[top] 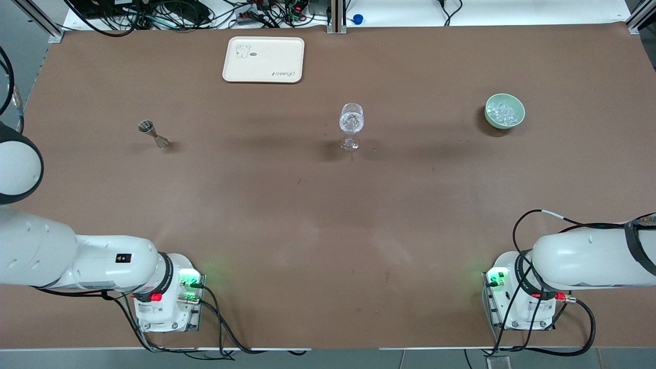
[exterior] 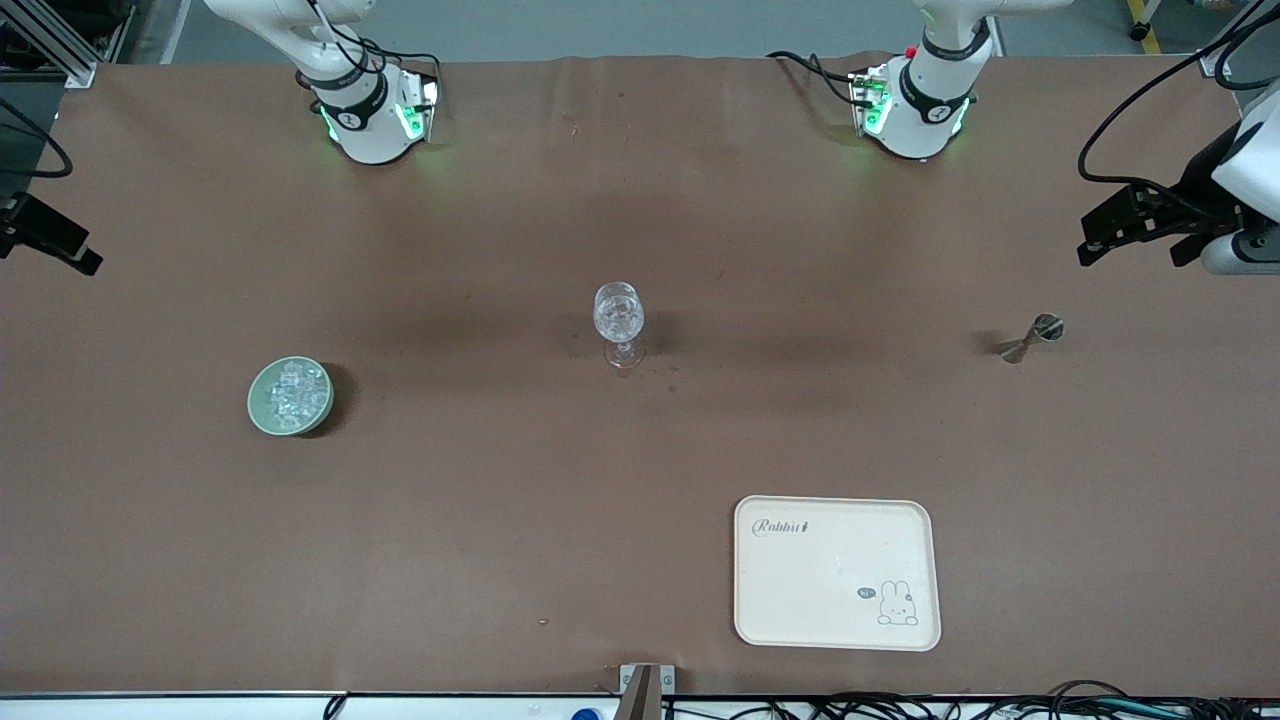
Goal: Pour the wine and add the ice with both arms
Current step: 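Lower the right gripper into the green bowl of ice cubes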
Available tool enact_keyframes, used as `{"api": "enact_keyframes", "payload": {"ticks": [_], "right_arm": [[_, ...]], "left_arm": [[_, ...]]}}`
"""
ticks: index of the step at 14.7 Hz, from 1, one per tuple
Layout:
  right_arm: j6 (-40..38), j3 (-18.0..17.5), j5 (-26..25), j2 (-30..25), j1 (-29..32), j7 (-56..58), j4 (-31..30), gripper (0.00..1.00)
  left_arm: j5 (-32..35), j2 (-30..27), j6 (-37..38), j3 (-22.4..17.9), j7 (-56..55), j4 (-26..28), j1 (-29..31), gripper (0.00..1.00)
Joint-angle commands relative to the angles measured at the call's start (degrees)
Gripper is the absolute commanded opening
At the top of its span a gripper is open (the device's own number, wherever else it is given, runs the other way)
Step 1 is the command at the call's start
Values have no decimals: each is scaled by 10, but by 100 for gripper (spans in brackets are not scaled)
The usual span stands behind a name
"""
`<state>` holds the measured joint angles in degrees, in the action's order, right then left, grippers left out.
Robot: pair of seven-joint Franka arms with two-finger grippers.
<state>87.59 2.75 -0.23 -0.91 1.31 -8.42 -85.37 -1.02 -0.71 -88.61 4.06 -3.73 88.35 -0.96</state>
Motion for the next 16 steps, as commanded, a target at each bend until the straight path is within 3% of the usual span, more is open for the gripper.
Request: {"api": "enact_keyframes", "payload": {"ticks": [1, 9, 12, 16], "right_arm": [[-8, 3, 9, 5, -3, -2, 11, 100], [-10, 2, 8, 7, -10, 8, -18, 100], [62, 2, 4, 16, -10, 21, -98, 100], [193, 2, 3, 18, -10, 38, -225, 100]], "left_arm": [[-1, -8, -7, -19, -4, 7, -13, 100], [0, 17, 1, -53, -22, -3, -25, 100], [-9, 40, 1, -95, -30, -6, -25, 100], [-84, 98, -1, -174, -106, -16, -24, 100]]}}
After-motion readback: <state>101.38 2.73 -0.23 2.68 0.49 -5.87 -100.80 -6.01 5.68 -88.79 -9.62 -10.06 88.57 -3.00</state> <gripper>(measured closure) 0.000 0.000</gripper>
